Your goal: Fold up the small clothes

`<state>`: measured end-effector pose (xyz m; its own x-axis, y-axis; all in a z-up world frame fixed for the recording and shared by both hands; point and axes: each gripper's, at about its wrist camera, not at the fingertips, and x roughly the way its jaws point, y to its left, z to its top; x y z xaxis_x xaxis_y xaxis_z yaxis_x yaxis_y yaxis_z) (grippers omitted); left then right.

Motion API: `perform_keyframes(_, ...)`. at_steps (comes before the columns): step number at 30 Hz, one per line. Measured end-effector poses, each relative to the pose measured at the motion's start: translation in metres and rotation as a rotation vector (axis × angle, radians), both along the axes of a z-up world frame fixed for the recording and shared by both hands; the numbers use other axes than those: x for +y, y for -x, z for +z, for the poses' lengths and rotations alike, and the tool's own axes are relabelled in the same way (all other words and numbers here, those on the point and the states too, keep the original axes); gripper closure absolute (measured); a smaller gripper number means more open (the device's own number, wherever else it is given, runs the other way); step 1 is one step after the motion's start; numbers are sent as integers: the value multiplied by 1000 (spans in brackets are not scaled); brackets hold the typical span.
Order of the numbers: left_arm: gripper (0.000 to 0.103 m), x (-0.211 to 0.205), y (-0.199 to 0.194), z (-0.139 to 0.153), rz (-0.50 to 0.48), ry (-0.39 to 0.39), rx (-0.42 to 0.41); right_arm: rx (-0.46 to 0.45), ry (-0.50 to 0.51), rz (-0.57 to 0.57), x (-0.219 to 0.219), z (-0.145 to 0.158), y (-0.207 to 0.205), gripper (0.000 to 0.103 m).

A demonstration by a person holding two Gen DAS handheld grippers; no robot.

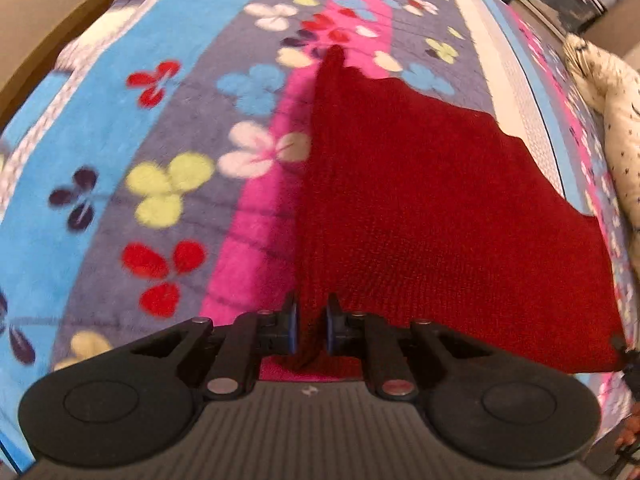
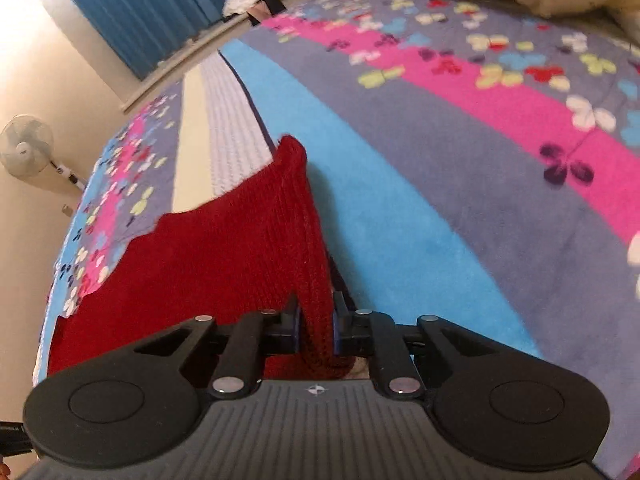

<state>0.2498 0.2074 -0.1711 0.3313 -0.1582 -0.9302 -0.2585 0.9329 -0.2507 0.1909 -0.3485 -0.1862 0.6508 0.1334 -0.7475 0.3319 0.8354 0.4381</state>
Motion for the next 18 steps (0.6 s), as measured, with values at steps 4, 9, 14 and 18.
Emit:
perform_keyframes(4,87,7,9,-27,-2,11,40,68,-34,-35,-7,-17,8,89)
perform_keyframes(9,28,9,6,-23,72,-63,67,128,52,-28,2,-51,4,60)
perform_keyframes(14,5,-19,40,20,-13,-214,51,159,211,48,25,-4,17,40)
perform_keyframes(18,1,-54,95,58,-94,-312,-30,102,202,146,62,41,69,36)
